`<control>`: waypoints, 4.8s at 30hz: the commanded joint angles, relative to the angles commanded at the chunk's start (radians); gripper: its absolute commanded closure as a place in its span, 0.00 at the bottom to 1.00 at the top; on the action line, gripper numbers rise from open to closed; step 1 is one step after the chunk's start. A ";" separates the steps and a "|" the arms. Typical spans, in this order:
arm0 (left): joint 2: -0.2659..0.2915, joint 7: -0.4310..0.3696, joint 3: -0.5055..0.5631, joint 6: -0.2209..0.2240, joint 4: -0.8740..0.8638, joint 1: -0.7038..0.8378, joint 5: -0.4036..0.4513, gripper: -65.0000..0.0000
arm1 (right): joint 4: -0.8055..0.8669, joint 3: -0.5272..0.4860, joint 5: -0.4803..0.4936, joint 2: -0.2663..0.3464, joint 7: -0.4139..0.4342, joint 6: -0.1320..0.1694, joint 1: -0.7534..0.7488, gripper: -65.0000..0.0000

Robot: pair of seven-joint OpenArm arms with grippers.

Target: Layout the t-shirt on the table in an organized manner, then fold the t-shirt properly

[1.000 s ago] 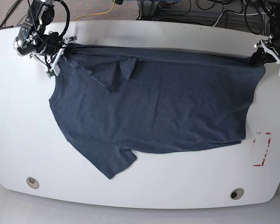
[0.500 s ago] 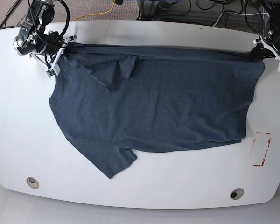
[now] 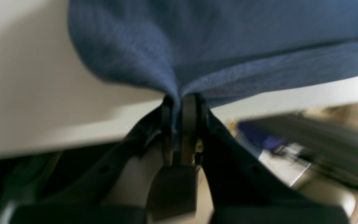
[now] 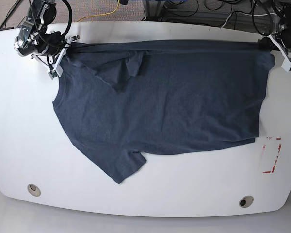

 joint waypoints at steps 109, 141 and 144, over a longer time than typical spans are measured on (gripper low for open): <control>-0.060 0.141 0.149 -0.003 -0.232 -0.632 0.018 0.41 | -0.080 -0.190 0.008 -0.215 0.026 0.000 0.288 0.92; -0.061 0.141 0.149 -0.003 -0.233 -0.626 0.020 0.41 | 0.040 -0.190 0.003 -0.210 0.018 0.000 0.288 0.15; -0.060 0.141 0.149 -0.003 -0.235 -0.624 0.020 0.41 | 0.037 -0.189 0.000 -0.212 0.025 0.000 0.262 0.10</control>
